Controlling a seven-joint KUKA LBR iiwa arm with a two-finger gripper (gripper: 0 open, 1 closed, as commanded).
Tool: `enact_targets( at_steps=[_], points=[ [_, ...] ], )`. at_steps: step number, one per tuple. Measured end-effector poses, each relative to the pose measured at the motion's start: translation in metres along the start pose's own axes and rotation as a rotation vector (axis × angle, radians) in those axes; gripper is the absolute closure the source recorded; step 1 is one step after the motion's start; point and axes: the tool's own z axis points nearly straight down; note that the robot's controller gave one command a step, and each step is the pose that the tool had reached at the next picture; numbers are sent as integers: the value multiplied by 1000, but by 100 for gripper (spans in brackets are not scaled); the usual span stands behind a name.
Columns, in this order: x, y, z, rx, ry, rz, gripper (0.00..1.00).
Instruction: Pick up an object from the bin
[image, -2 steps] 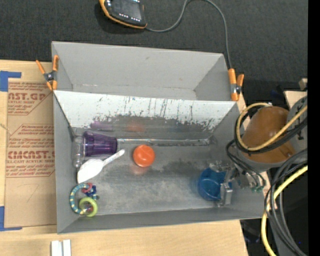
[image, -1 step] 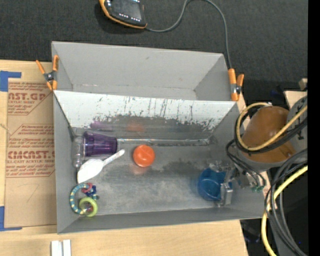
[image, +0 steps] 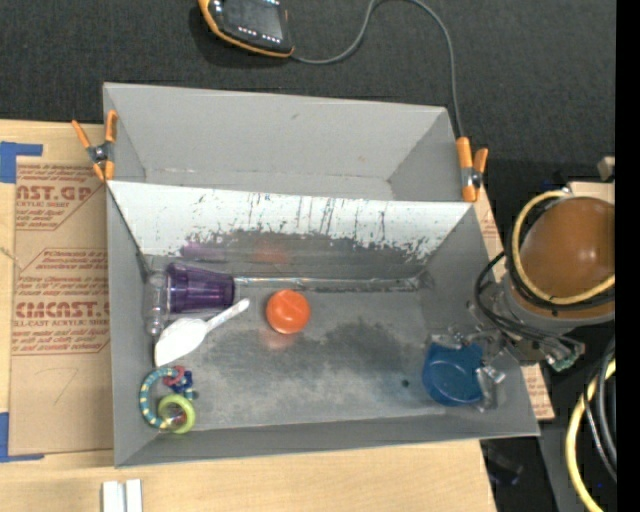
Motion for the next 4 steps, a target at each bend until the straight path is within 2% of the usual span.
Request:
enact_targets(
  at_steps=[1,2,4],
  points=[
    [0,0,0,0,0,0,100],
    [-6,-3,31,-2,-2,54,100],
    [-6,-3,32,-2,-2,54,100]
  ],
)
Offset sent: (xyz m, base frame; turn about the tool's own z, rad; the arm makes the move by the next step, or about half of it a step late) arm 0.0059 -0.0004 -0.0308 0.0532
